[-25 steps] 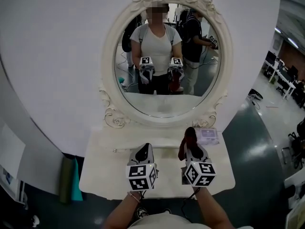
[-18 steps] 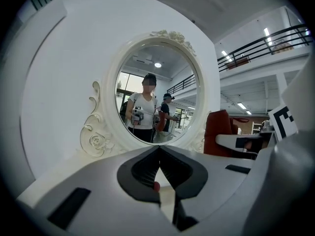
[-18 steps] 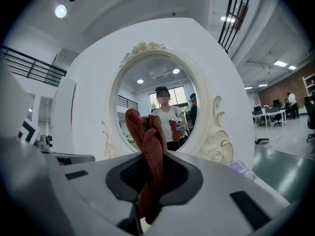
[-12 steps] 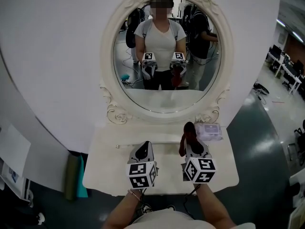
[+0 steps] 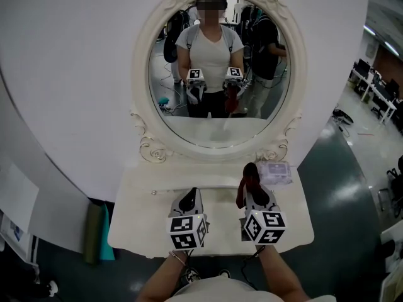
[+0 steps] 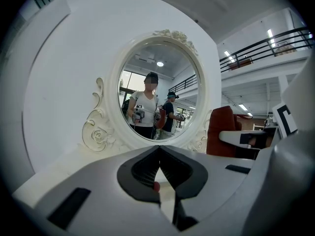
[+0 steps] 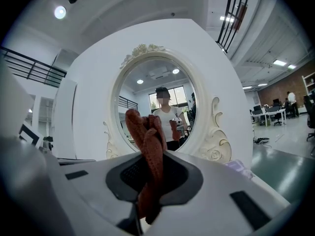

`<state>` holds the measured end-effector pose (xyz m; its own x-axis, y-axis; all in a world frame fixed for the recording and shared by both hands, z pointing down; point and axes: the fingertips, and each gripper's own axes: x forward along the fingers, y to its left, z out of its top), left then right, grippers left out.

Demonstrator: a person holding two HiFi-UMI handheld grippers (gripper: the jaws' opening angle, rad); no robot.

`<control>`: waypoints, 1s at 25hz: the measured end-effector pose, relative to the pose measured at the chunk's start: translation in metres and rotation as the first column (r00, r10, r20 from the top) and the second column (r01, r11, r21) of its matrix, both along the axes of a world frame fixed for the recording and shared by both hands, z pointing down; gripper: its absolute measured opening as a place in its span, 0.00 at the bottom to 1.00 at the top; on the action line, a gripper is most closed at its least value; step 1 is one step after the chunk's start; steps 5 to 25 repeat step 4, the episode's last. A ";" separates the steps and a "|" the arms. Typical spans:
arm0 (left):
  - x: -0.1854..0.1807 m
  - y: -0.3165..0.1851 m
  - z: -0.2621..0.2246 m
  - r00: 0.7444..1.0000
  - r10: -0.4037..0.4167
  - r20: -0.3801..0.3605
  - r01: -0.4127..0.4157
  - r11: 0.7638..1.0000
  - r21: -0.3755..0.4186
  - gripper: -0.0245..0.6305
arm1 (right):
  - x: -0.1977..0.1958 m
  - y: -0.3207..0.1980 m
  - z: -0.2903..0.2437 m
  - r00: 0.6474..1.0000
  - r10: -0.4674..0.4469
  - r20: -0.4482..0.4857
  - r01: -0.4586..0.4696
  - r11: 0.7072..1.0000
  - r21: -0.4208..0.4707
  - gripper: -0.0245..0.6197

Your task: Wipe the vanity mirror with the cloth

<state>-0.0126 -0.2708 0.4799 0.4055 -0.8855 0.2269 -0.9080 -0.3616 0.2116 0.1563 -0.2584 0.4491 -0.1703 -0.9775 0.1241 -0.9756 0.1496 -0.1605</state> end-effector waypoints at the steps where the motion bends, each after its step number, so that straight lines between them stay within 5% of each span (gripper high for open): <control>1: 0.000 0.001 0.001 1.000 0.001 0.000 -0.001 1.000 -0.001 0.05 | -0.001 0.001 0.000 1.000 -0.002 0.002 0.002 1.000 0.001 0.13; 25: 0.001 0.004 0.003 1.000 0.005 -0.001 -0.005 1.000 -0.005 0.05 | -0.002 0.004 0.001 1.000 -0.007 0.012 0.007 1.000 0.003 0.13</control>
